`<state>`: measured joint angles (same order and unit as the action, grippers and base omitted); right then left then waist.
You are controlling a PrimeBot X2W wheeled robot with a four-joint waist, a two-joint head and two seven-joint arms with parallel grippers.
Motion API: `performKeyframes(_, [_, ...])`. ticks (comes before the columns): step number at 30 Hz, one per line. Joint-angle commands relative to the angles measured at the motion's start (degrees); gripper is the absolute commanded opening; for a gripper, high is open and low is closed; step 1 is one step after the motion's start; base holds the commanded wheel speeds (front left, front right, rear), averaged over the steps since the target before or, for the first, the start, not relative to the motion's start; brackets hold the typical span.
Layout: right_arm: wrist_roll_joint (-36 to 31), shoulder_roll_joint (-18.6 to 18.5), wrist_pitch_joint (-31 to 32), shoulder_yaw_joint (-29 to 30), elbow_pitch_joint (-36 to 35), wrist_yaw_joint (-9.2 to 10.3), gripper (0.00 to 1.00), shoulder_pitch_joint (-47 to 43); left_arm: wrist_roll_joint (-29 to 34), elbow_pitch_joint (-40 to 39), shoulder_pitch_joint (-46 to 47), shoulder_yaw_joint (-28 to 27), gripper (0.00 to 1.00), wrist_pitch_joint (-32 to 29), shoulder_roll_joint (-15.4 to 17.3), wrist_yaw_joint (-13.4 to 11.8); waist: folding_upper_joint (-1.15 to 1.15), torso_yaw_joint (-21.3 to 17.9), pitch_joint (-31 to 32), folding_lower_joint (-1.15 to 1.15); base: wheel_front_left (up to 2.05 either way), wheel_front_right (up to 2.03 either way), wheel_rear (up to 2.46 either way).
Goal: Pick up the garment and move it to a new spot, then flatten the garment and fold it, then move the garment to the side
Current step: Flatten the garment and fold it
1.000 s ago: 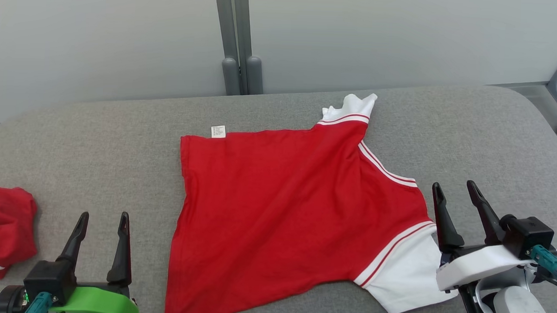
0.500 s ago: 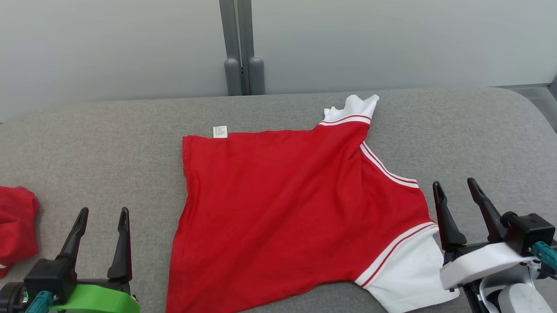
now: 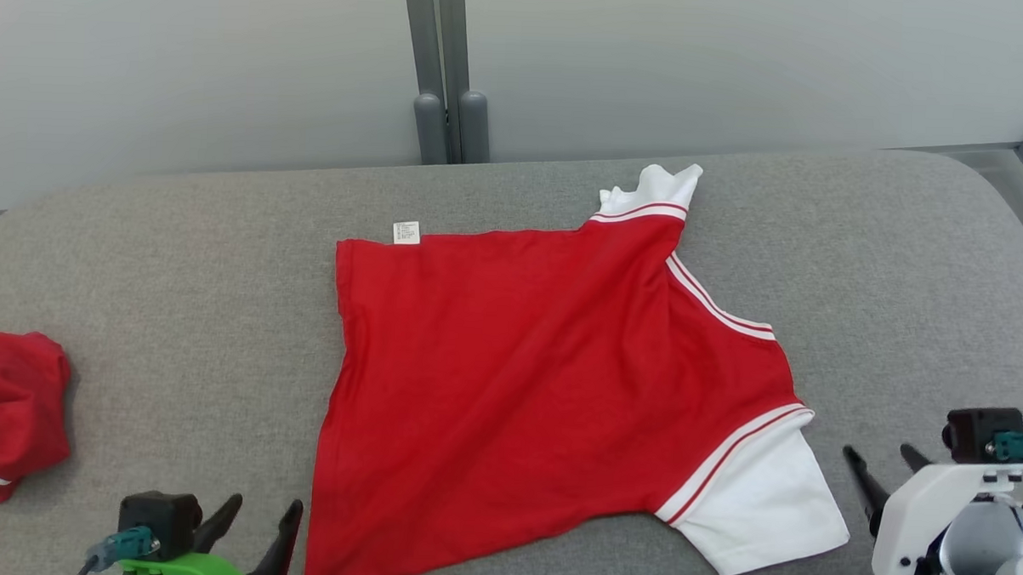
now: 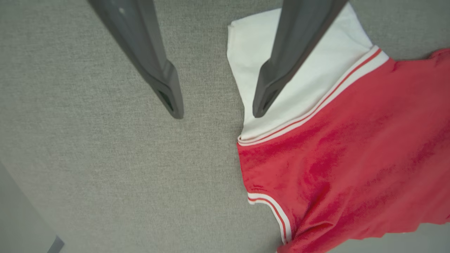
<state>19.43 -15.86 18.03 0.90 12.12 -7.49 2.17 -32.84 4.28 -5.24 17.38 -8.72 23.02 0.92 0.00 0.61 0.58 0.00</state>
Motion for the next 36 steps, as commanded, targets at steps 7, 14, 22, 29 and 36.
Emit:
performKeyframes(7, [1.1, 2.9, 7.7, 0.8, 1.0, 0.0, 1.0, -1.4, -2.4, -0.3, -1.0, 2.4, 1.0, -7.9, 0.4, -0.1, 0.0, 0.3, -2.8, 0.0, 0.0, 0.0, 0.0])
performKeyframes(14, [0.2, 4.8, 9.9, 0.8, 4.3, 0.0, 1.0, 0.2, -3.2, 1.6, 1.4, 4.5, 1.0, -11.2, -0.1, 1.0, 0.0, 0.2, -4.7, 0.0, 0.0, 0.0, 0.0])
performKeyframes(22, [1.0, 6.1, 9.3, -0.7, 7.1, -0.01, 1.0, 1.4, -4.5, 5.8, 3.6, 5.6, 1.0, -13.0, -1.1, 2.1, 0.0, 0.0, -6.0, 0.0, 0.0, 0.0, 0.0])
performKeyframes(29, [3.2, 6.4, 9.2, -3.4, 8.7, -0.09, 0.15, 1.5, -5.4, 8.5, 4.7, 6.8, 0.62, -13.3, -2.2, 3.3, 0.0, -0.1, -6.5, 0.0, 0.0, 0.0, 0.0])
performKeyframes(36, [5.0, 4.6, 5.9, -4.7, 7.2, -0.01, 0.0, 1.8, -4.2, 8.7, 5.6, 5.7, 0.0, -10.0, -1.3, 3.3, 0.0, 0.1, -6.1, 0.0, 0.0, 0.0, 0.0])
